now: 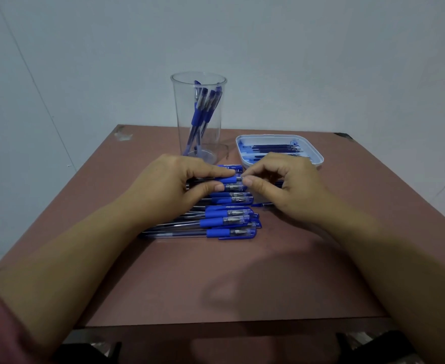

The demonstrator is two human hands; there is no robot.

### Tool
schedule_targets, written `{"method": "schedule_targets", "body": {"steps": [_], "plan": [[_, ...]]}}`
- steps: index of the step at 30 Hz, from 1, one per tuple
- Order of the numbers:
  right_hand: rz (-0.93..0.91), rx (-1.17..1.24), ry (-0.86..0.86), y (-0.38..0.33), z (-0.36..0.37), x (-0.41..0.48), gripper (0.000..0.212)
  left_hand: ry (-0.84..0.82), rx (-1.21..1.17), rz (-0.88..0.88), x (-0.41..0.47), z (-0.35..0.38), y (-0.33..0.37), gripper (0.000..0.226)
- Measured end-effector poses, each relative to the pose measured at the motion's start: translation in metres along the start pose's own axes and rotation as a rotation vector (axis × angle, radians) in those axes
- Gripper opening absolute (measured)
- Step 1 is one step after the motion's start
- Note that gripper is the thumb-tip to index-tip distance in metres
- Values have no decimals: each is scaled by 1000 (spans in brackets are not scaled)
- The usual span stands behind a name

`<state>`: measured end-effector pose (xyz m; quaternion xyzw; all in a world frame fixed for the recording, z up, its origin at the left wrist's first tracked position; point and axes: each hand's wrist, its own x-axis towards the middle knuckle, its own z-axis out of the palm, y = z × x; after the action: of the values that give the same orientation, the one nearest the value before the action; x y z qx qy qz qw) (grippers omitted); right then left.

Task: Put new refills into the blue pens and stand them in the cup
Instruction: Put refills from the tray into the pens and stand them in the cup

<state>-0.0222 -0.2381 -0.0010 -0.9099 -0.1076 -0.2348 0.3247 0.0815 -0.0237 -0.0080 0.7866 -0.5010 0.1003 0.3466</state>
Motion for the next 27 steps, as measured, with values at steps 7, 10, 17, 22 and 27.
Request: {"method": "schedule_targets", "body": {"steps": [7, 10, 17, 22, 27], "plan": [[78, 72, -5, -5, -2, -1, 22, -10, -15, -8, 0, -1, 3, 34], [53, -5, -11, -2, -1, 0, 7, -17, -11, -11, 0, 1, 1, 31], [129, 50, -41, -6, -1, -1, 24, -13, 7, -12, 0, 0, 0, 30], [125, 49, -19, -4, -1, 1, 14, -4, 33, -32, 0, 1, -1, 30], [189, -61, -14, 5, -13, 0, 30, 13, 27, -59, 0, -4, 4, 35]]}}
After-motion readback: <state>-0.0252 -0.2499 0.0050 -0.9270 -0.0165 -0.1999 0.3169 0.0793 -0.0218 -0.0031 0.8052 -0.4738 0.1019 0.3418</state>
